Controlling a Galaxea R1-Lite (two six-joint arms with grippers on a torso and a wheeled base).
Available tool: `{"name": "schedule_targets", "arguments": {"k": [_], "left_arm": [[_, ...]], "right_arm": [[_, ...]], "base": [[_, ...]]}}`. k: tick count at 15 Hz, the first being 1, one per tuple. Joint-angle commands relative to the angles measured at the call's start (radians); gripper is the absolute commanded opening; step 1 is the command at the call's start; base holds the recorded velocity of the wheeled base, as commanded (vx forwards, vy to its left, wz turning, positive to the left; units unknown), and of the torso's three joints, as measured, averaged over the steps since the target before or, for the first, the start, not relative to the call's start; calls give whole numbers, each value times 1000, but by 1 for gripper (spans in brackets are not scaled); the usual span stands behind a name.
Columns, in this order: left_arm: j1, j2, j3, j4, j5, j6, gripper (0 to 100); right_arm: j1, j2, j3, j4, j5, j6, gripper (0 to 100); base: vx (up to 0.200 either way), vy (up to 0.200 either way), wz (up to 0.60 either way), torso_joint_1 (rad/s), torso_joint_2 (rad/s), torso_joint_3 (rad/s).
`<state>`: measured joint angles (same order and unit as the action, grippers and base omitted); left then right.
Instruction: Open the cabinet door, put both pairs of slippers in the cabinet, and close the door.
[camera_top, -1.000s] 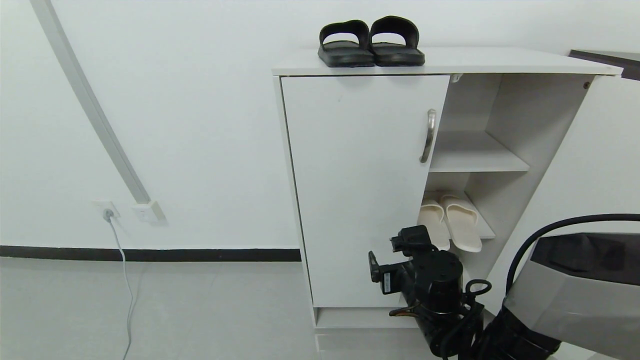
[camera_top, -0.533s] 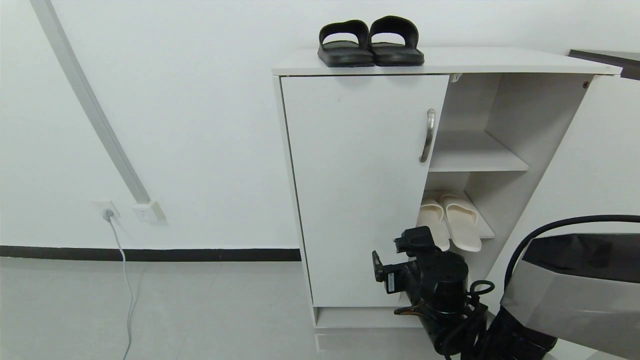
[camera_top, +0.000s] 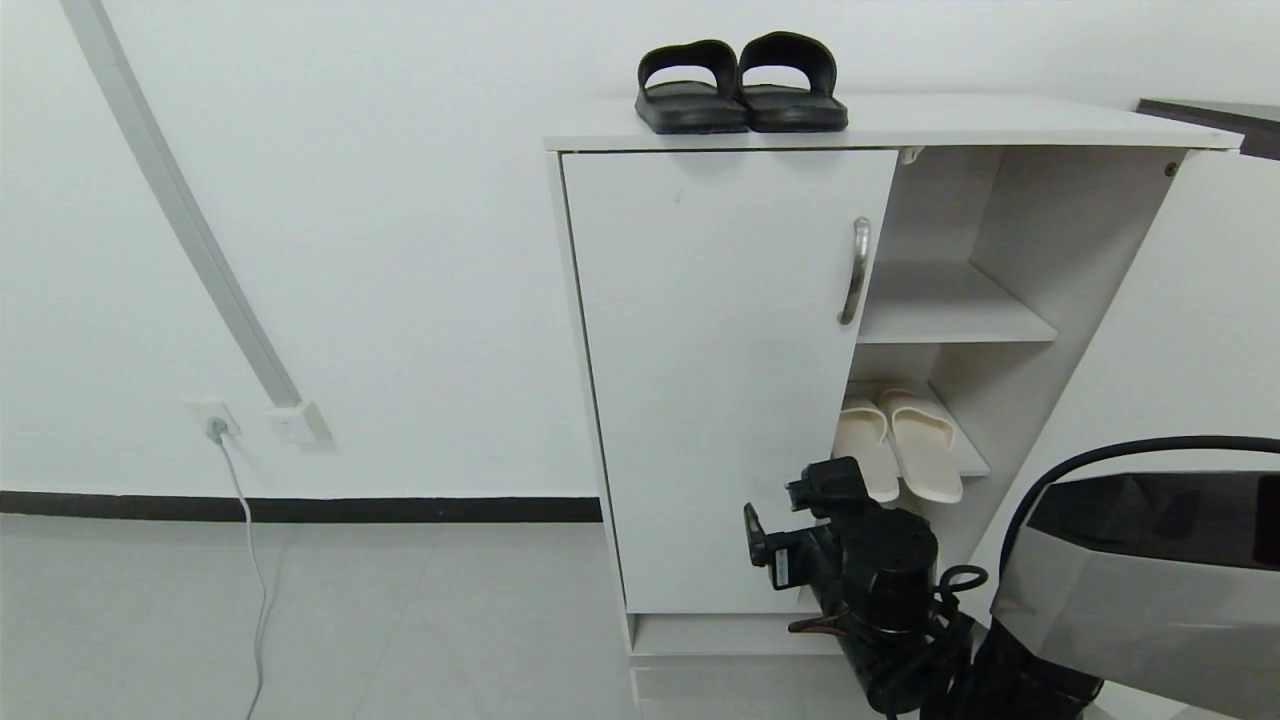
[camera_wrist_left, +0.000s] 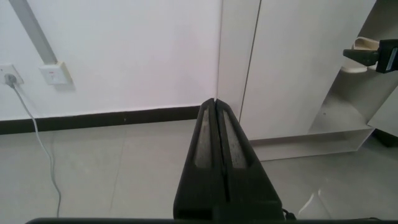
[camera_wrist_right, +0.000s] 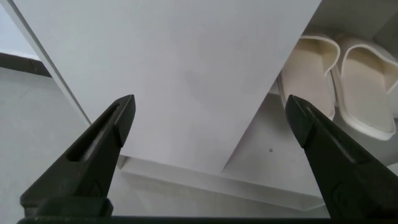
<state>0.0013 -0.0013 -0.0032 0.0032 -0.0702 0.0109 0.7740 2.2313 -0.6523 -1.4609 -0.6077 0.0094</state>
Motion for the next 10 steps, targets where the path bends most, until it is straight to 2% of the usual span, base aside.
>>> {"name": "schedule_targets", "arguments": {"k": [1,4,10], "left_arm": [[0,1,0,0,0,0,0],[0,1,0,0,0,0,0],[0,1,0,0,0,0,0]], "right_arm": [[1,5,0,-1,0,0,100],[1,5,0,-1,-1,0,100],[1,5,10,-3,0,0,100]], "base": [[0,0,0,0,0,0],[0,0,0,14,-157,-201],[0,0,0,74,-443,-351]]}}
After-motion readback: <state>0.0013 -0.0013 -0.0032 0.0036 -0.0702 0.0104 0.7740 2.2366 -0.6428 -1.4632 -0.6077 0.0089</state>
